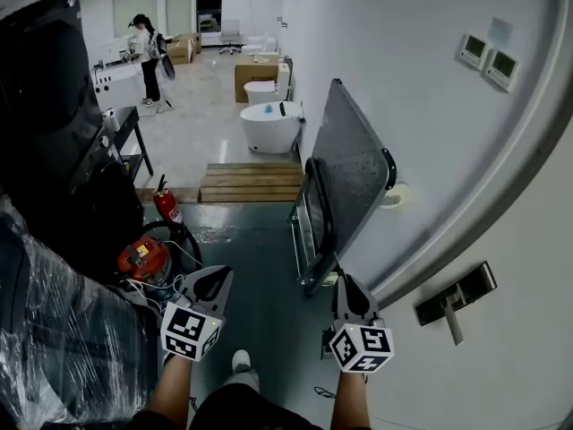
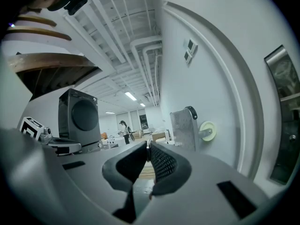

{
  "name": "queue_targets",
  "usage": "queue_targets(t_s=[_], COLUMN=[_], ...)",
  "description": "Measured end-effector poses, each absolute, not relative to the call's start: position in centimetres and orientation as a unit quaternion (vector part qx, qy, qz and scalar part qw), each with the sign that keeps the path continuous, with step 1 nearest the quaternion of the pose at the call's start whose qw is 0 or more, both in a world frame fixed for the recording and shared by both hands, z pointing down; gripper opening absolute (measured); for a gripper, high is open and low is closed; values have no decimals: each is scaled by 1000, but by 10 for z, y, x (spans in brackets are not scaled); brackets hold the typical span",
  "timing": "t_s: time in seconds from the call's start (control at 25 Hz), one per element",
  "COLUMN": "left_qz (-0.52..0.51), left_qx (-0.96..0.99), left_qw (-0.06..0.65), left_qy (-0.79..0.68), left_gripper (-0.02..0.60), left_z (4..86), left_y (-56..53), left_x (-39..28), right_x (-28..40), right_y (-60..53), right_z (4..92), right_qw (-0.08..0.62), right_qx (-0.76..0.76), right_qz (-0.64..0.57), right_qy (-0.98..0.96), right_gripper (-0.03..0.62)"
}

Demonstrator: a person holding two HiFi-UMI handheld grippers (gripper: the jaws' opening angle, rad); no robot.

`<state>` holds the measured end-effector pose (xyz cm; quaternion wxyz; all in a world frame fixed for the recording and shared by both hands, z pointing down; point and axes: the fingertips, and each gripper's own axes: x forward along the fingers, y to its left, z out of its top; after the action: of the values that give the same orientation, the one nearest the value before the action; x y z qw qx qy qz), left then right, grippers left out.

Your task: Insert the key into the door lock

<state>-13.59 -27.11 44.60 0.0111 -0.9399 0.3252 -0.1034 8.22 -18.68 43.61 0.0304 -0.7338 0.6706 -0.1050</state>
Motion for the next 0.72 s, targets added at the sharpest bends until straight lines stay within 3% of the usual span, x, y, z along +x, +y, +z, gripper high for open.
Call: queue_targets(t_s=[0.72], left_qz=[-86], left_qx=[-981], left_qw=[36], left_qy=[172], left_gripper=[12], left_z=[417], left_y=[-401], left_x=[-35], right_x=[132], right_y=[-265], right_z=[406], right_qw=[41], right_qx=[-820], right_qz=[-74], right_qy=[566], right_gripper=[80])
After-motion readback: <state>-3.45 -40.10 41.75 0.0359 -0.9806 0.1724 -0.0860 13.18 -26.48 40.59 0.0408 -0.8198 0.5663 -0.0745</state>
